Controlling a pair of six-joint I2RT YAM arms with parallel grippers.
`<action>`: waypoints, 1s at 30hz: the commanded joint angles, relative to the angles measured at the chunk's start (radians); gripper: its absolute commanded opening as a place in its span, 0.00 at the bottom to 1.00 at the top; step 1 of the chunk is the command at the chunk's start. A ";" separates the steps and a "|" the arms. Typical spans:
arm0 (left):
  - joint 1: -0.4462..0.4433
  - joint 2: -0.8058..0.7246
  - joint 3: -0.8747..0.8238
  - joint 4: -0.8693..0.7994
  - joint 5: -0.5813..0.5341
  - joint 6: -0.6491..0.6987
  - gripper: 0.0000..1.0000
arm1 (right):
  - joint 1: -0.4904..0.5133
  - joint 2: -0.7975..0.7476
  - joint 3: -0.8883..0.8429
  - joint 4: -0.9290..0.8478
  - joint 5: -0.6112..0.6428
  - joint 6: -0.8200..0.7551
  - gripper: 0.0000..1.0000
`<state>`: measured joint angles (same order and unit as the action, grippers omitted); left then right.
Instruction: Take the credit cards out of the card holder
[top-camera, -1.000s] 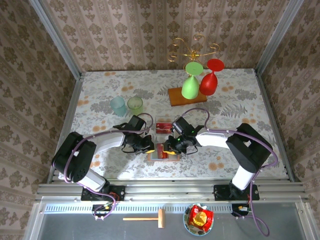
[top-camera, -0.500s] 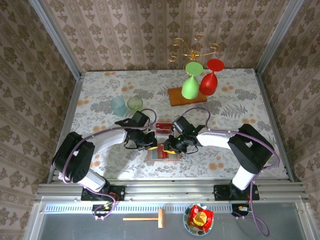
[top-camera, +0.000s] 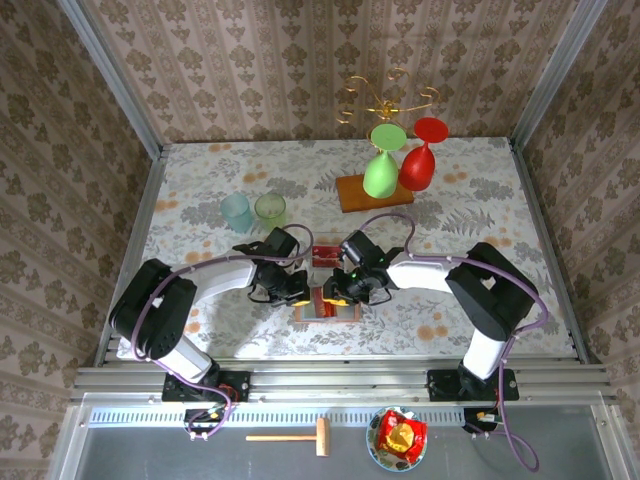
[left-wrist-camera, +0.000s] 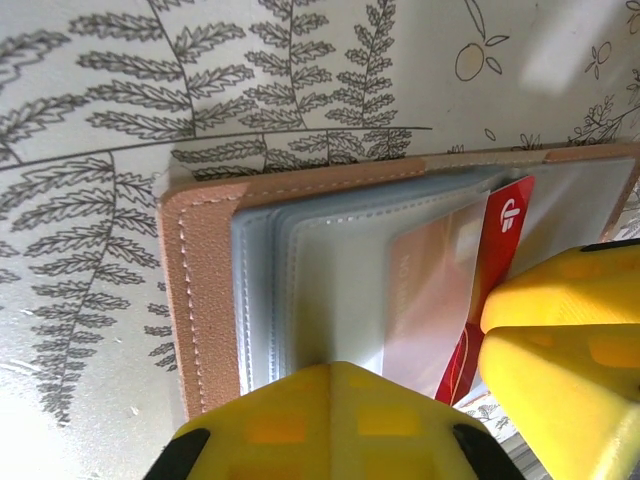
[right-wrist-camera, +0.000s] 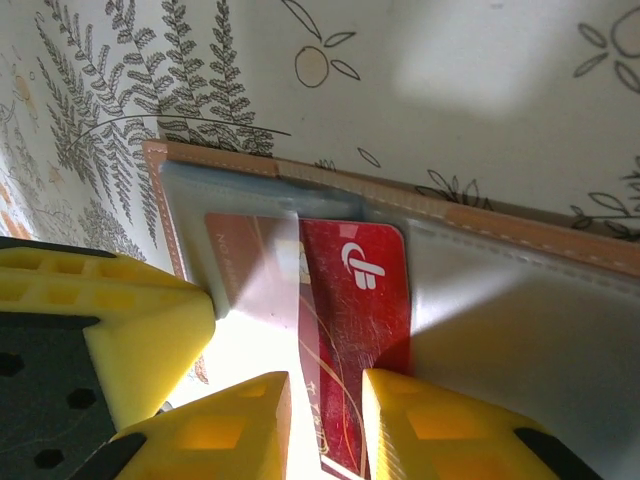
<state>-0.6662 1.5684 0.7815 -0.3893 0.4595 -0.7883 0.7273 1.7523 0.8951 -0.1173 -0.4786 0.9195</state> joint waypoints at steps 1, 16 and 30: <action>0.005 0.003 -0.030 -0.010 -0.017 0.017 0.05 | 0.015 0.028 0.027 -0.017 -0.003 0.003 0.26; 0.018 -0.025 -0.020 -0.017 -0.013 0.024 0.05 | 0.034 -0.007 0.030 0.006 -0.023 0.034 0.26; 0.015 -0.010 -0.014 -0.026 -0.018 0.030 0.04 | -0.014 -0.047 -0.037 0.037 -0.046 0.024 0.18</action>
<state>-0.6533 1.5475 0.7662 -0.3943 0.4553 -0.7815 0.7162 1.6844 0.8734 -0.1055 -0.4908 0.9451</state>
